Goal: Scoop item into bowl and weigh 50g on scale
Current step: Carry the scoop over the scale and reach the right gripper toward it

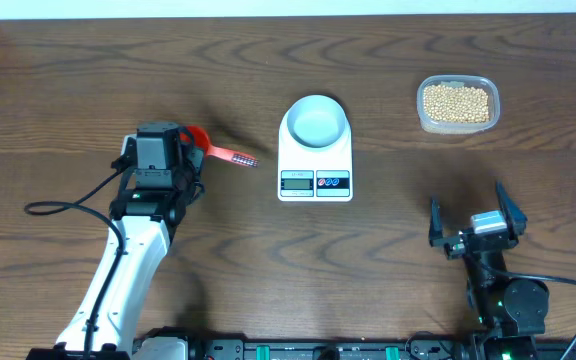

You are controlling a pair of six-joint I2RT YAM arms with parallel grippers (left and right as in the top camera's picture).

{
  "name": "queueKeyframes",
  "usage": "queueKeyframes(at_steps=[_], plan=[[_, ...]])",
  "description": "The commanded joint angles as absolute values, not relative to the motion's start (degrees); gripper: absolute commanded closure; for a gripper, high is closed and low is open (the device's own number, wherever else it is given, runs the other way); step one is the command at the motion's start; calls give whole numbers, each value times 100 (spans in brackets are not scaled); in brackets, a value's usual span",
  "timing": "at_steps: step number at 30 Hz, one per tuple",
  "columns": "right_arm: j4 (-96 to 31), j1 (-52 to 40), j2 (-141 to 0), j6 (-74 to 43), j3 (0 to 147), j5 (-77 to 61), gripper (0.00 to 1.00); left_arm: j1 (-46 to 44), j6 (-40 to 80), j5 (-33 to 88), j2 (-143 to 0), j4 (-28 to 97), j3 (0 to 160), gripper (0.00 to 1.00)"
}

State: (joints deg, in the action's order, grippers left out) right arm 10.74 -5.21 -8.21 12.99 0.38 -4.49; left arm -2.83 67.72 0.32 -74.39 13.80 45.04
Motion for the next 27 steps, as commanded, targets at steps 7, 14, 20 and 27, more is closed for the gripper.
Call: queueKeyframes(at_steps=[7,14,20,27], plan=[[3175,-567,-2630,506,32,-1321,1,-792,6930,349,-7264,1380,4641,93],[4171,-567,-3472,-698,32,-1708,1,-1105,6928,346,-7061,1380,4641,92],[4093,-567,-3594,-1369,32,-2939,1,-1236,6733,351,-7057,1422,4641,93],[4213,-567,-3597,-1286,32,-2320,1,-1236,6552,349,-7061,1431,4641,93]])
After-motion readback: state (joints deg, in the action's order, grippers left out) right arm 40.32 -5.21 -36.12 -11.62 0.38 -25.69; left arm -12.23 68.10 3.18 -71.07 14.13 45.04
